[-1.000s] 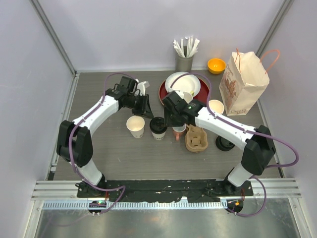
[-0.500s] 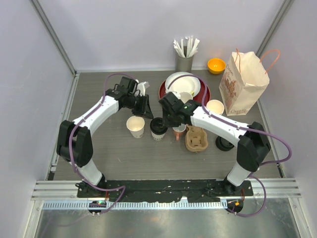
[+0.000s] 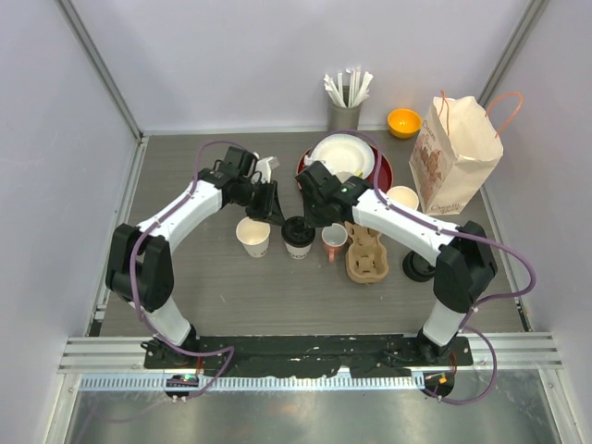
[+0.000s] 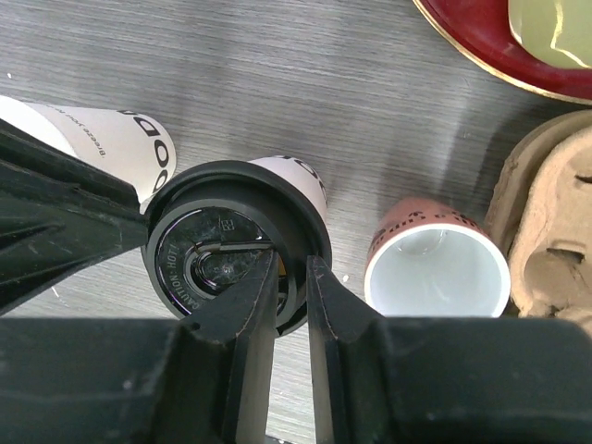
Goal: Pack the takeout coffee
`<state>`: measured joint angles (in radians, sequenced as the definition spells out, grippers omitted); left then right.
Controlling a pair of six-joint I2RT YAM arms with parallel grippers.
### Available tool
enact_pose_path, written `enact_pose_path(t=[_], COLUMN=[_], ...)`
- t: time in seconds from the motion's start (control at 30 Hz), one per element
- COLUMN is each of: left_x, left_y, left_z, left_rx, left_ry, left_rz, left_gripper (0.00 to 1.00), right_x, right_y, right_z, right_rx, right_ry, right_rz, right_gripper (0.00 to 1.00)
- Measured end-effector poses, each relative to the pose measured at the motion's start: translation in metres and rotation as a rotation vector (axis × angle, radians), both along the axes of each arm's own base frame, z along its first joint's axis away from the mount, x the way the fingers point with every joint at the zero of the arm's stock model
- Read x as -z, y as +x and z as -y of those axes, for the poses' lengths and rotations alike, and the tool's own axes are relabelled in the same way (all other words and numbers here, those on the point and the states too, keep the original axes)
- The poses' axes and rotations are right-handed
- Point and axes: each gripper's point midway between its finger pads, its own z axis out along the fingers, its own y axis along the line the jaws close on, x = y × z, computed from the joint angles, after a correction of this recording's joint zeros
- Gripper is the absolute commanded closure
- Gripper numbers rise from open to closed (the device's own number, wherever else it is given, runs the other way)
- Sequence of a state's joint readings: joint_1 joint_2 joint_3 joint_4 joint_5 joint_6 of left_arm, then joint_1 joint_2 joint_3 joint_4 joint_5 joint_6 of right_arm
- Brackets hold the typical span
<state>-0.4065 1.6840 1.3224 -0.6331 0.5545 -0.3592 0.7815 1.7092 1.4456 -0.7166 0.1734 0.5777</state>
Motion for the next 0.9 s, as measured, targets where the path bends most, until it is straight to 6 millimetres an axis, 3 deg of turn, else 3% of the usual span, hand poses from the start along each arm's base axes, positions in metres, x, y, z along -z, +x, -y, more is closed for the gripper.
enact_pose_path(t=[0.17, 0.37, 0.47, 0.57, 0.9], left_x=[0.014, 0.014, 0.014, 0.015, 0.018], left_y=[-0.010, -0.009, -0.010, -0.010, -0.006], left_z=[-0.002, 0.000, 0.002, 0.004, 0.012], left_rx=[-0.006, -0.016, -0.024, -0.033, -0.050], left_ry=[0.003, -0.017, -0.036, -0.051, -0.117], left_rz=[-0.050, -0.055, -0.069, -0.085, -0.115], left_gripper=[0.80, 0.82, 0.87, 1.00, 1.00], right_x=[0.004, 0.004, 0.004, 0.005, 0.006], right_y=[0.003, 0.003, 0.003, 0.003, 0.003], right_z=[-0.001, 0.001, 0.001, 0.003, 0.014], right_rx=[-0.045, -0.065, -0.071, -0.075, -0.056], right_ry=[-0.036, -0.050, -0.056, -0.067, -0.050], right_rz=[0.004, 0.009, 0.012, 0.015, 0.043], right_gripper=[0.78, 0.78, 0.80, 0.80, 0.81])
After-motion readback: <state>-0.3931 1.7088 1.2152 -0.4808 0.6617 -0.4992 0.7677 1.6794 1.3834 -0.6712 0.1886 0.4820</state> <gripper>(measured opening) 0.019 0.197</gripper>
